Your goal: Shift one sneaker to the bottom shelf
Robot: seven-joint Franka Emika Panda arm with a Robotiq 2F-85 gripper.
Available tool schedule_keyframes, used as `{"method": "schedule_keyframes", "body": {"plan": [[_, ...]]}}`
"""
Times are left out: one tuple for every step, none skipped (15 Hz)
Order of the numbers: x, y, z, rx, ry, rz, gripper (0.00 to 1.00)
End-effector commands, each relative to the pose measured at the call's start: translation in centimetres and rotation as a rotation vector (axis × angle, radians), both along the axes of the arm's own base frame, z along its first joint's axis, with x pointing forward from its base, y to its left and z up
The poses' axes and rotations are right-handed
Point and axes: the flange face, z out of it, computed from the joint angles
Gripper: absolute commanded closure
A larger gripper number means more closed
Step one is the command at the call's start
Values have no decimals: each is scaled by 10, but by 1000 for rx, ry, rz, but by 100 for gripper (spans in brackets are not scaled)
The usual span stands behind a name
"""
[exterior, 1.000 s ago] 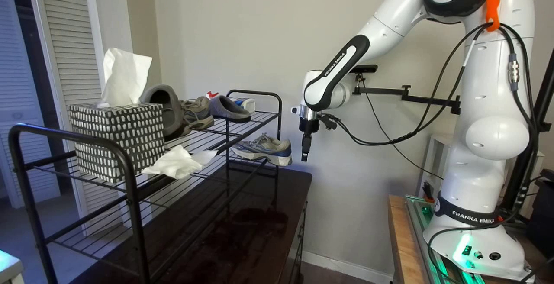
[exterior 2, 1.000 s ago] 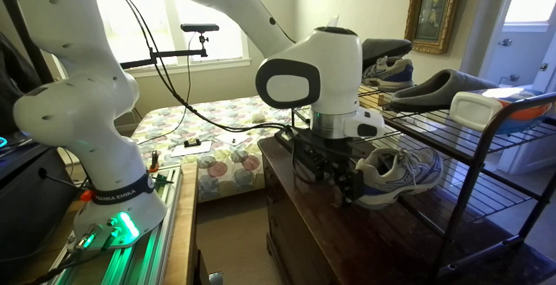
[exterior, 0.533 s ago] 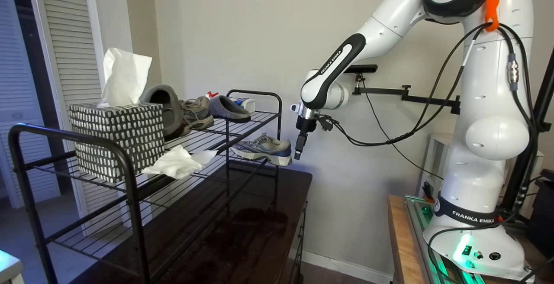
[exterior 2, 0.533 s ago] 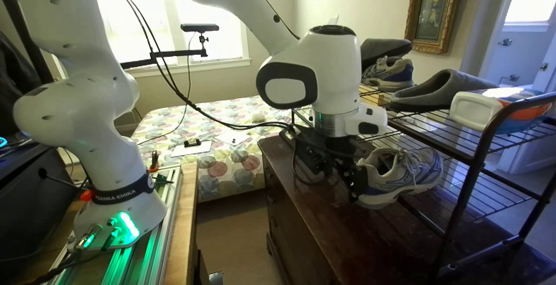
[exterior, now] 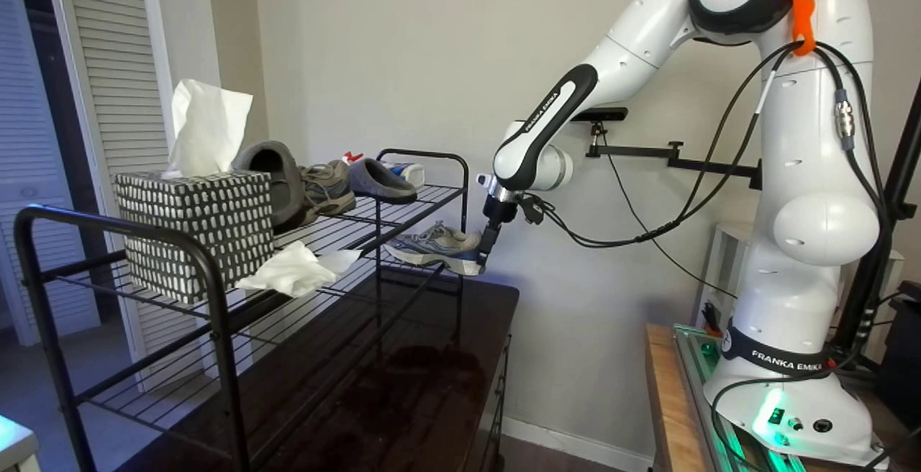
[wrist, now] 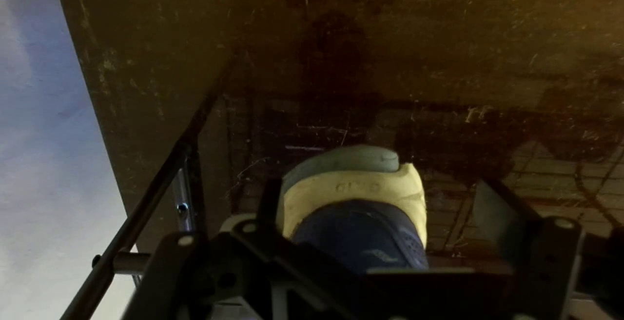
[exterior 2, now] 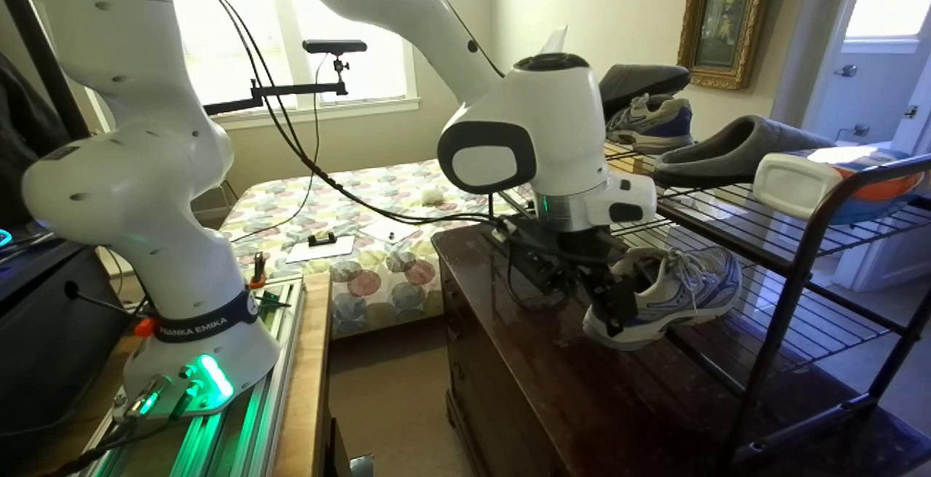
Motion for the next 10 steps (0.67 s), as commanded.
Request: {"method": "schedule_keyframes", "body": {"plan": [[14,-1,-3,-12,-52,0,0],[16,-1,-3,-19,-67,-5,0],[17,-2,-4,-22,-76,-11,0],[18,-3,-4,-28,-85,-15,0],[19,-3,-5,-31,-91,-19,1],[20,-4,-5,-34,-97,-22,25],[21,-5,-5,-38,-102,-24,25],[21,-5,-5,-40,-106,-25,30],[21,-6,-5,-42,-109,-26,36],[21,-5,-6,-41,-107,-25,45]]}}
